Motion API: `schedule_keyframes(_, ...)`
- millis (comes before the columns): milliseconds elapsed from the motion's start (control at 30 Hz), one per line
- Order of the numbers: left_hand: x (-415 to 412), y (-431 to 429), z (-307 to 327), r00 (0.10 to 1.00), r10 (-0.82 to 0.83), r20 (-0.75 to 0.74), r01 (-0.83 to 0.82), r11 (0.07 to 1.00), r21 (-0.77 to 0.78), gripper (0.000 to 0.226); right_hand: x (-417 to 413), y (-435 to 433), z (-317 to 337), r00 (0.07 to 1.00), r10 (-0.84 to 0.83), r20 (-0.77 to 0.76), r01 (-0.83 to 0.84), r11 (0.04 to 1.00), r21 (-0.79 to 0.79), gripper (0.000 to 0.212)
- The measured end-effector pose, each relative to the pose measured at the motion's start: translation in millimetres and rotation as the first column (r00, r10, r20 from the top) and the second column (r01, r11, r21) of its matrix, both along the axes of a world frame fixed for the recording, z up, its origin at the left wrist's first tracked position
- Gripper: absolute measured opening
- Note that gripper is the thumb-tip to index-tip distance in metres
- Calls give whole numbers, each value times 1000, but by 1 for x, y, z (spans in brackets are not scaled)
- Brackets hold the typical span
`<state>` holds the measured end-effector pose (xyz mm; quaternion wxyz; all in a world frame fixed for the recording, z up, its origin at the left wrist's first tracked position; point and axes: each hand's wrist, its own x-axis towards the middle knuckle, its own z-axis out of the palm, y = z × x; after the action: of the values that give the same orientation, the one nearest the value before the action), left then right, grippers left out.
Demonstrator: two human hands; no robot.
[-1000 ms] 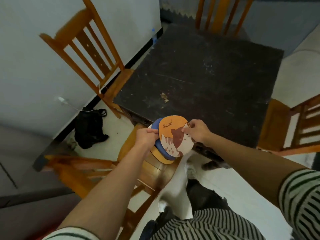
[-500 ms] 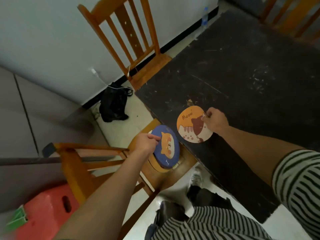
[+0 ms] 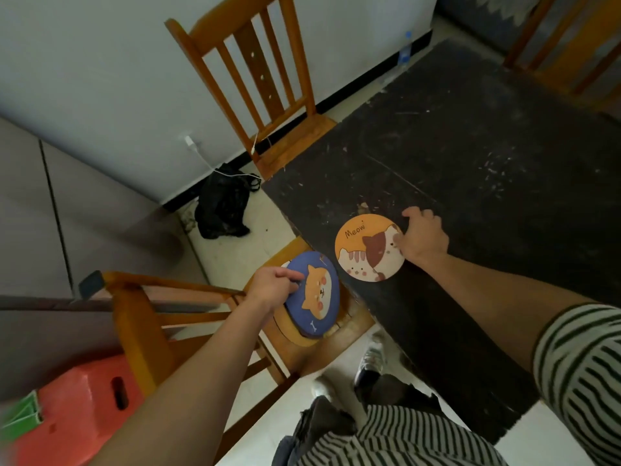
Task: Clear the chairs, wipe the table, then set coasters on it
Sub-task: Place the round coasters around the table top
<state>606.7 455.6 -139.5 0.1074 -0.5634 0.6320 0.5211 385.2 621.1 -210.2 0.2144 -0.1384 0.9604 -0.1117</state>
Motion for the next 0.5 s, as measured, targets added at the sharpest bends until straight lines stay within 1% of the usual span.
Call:
schedule_keyframes(33, 0, 3, 3, 1000, -7, -13, 7, 1000, 12, 30, 7, 6, 5, 1000, -27, 3, 27, 998, -63, 52)
schedule_keyframes(100, 0, 8, 6, 999, -27, -34, 28, 999, 38, 28, 22, 11, 11, 995, -72, 76, 84, 981, -177, 39)
schedule_keyframes(200, 4, 19, 13, 993, -65, -97, 72, 994, 78, 27, 54, 22, 18, 951, -141, 277, 224, 928, -297, 30)
schedule_keyframes(267, 10, 27, 18, 987, -78, -141, 93, 991, 101, 26, 78, 31, 22, 859, -177, 481, 379, 851, -363, 29)
schedule_keyframes(300, 15, 32, 21, 984, -81, -158, 101, 988, 120, 26, 92, 36, 26, 784, -180, 594, 465, 804, -370, 28)
schedule_keyframes(367, 24, 41, 24, 980, -80, -183, 107, 984, 145, 26, 118, 47, 34, 637, -148, 756, 577, 742, -341, 25)
schedule_keyframes(400, 29, 47, 25, 977, -89, -195, 119, 982, 148, 27, 131, 55, 35, 597, -128, 792, 606, 720, -340, 24)
schedule_keyframes(433, 34, 52, 27, 974, -94, -206, 126, 980, 151, 28, 143, 64, 37, 582, -113, 805, 628, 692, -357, 24)
schedule_keyframes(500, 41, 62, 28, 971, -100, -218, 137, 978, 159, 30, 157, 80, 40, 606, -119, 786, 655, 635, -409, 23)
